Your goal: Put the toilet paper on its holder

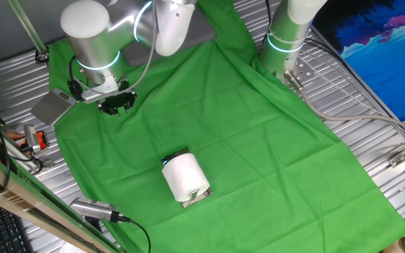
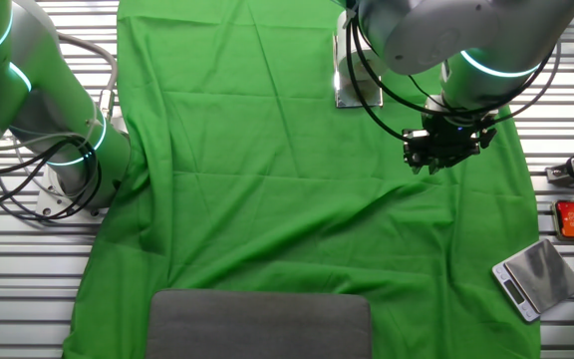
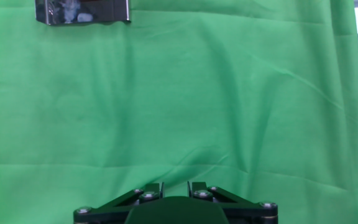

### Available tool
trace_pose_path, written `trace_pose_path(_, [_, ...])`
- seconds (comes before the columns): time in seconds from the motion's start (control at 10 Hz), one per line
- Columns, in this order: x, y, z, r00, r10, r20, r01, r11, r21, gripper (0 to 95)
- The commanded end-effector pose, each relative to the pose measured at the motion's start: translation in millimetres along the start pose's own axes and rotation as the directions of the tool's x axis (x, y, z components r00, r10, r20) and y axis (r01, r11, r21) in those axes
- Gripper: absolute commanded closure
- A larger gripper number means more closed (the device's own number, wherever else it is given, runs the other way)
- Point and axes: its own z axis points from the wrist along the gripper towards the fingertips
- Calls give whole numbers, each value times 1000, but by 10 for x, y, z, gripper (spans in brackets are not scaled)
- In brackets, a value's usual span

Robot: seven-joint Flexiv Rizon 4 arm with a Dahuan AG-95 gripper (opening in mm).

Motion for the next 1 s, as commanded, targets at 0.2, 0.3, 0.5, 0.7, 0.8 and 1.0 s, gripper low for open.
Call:
trace_pose_path(0.2, [1,-2,1,1000,3,-1,-3,1000,1,760])
trace_pose_path(0.3, [1,-2,1,1000,5,-2,-5,1000,1,760])
trace_pose_path(0.5, [1,-2,1,1000,6,-2,-6,1000,1,760])
trace_pose_path(0.7, [1,-2,1,1000,8,-2,-8,1000,1,760])
trace_pose_path(0.8, [1,-2,1,1000,9,-2,-9,1000,1,760])
trace_pose_path(1.0, [1,-2,1,1000,11,-3,-11,1000,1,760])
